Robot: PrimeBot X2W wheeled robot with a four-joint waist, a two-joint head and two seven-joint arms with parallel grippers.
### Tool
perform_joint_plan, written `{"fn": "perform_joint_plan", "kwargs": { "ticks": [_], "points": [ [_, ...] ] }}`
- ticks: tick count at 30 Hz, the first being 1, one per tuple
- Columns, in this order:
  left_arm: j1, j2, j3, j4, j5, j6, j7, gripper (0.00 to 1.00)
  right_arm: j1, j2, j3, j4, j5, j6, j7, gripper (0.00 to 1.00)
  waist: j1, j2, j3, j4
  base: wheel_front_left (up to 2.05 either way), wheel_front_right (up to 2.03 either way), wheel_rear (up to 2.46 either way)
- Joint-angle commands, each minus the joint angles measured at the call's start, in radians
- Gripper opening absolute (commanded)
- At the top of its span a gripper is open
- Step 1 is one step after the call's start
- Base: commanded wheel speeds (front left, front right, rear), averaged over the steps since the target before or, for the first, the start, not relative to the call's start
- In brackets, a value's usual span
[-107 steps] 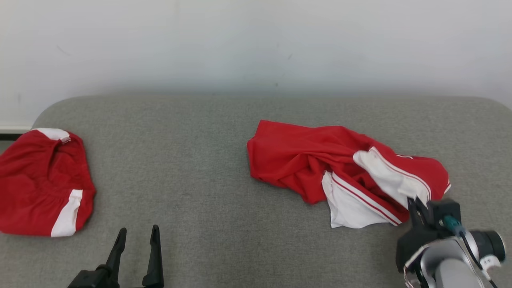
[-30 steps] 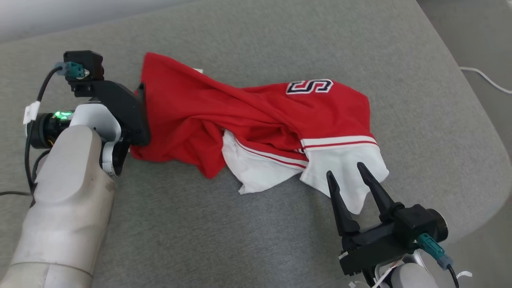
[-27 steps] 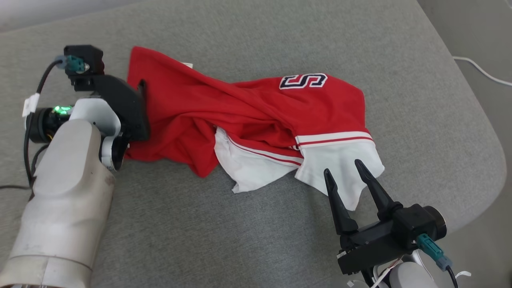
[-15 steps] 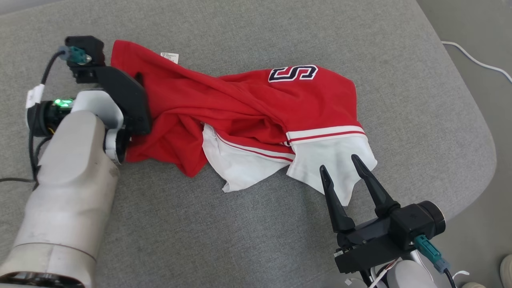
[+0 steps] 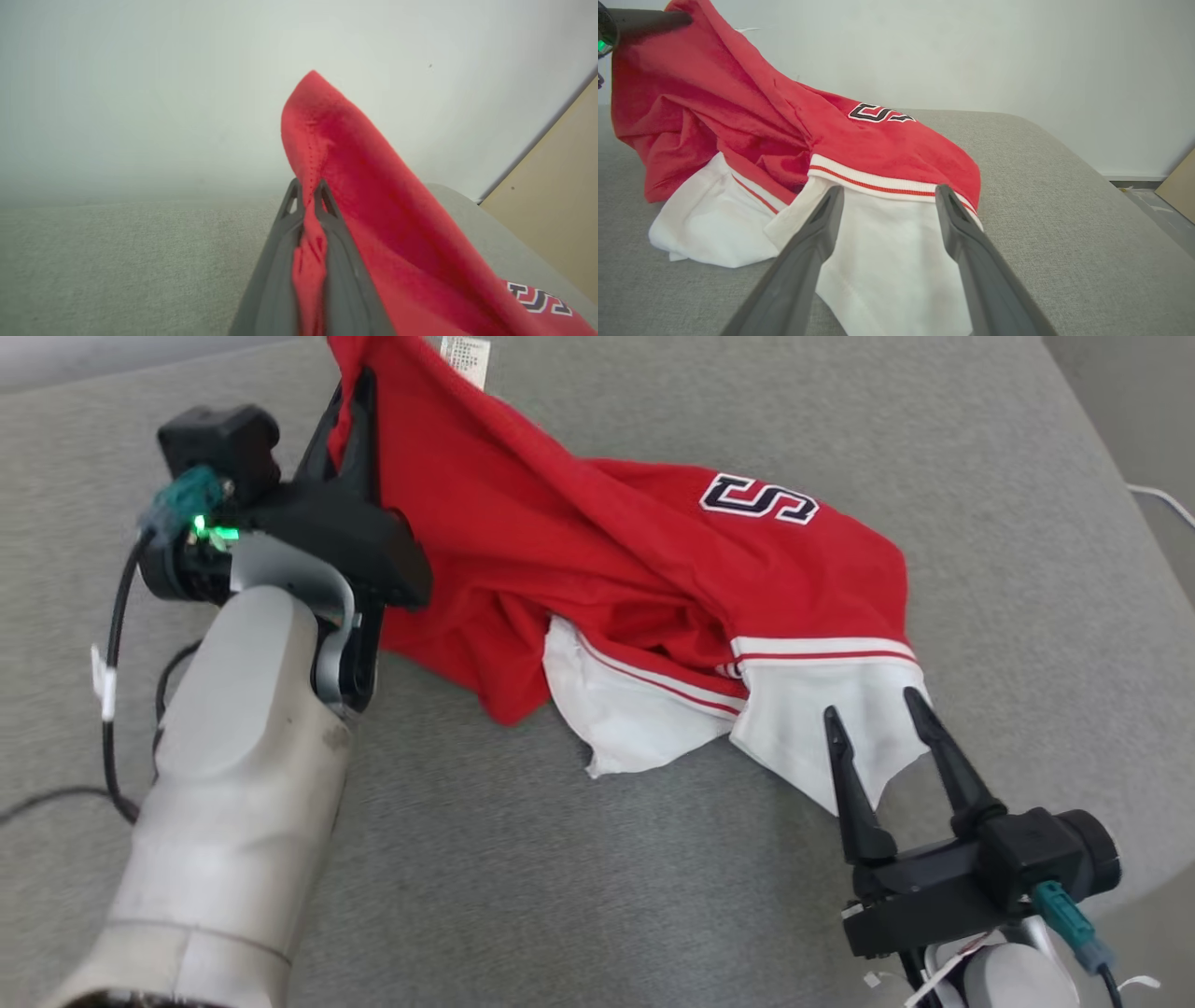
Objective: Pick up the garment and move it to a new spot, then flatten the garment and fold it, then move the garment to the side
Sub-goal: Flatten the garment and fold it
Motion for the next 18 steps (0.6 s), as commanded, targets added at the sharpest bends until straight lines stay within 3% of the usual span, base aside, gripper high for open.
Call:
{"fn": "perform_joint_plan", "kwargs": {
  "ticks": [1, 4, 10, 18],
  "points": [
    [0.034, 0.0, 0.003, -0.021, -0.005, -0.002, -0.009, 0.0, 0.014, 0.0, -0.009, -0.006, -0.012, -0.002, 0.001, 1.0, -0.0001, -0.0001, -0.054, 0.067, 0.0, 0.0, 0.0],
    [0.136, -0.004, 0.019, -0.171, -0.046, -0.013, -0.015, 0.0, 0.027, -0.001, -0.036, -0.022, -0.031, -0.002, 0.01, 1.0, -0.0001, -0.0001, -0.102, 0.115, 0.0, 0.0, 0.0],
    [0.452, -0.003, 0.001, -0.413, -0.057, 0.009, -0.014, 0.0, 0.068, -0.012, -0.052, -0.008, -0.047, -0.002, 0.044, 1.0, -0.0001, -0.0001, -0.219, 0.18, 0.0, 0.0, 0.0],
    [0.767, 0.01, -0.017, -0.497, -0.011, 0.003, -0.014, 0.0, 0.122, -0.022, -0.066, 0.025, -0.031, -0.002, 0.073, 1.0, -0.0001, -0.0001, -0.325, 0.218, 0.0, 0.0, 0.0]
  ]
}}
